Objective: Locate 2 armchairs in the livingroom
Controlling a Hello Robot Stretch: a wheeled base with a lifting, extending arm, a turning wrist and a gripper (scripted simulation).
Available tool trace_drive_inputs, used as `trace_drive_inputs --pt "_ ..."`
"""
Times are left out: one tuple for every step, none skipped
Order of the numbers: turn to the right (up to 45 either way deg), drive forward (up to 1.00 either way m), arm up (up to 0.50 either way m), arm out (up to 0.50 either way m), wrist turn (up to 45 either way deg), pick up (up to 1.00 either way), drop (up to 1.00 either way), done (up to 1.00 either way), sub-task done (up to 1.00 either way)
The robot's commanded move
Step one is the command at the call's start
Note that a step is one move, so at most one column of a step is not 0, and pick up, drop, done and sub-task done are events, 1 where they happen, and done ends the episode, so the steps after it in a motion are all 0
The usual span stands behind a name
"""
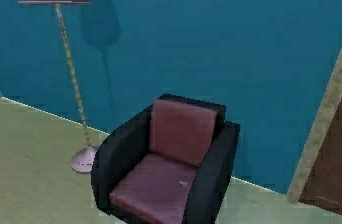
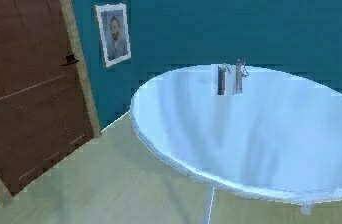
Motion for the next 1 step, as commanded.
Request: trace_drive_inputs --pt "0.0 0.0 0.0 0.0 0.0 0.0 0.0 1.0 0.0"
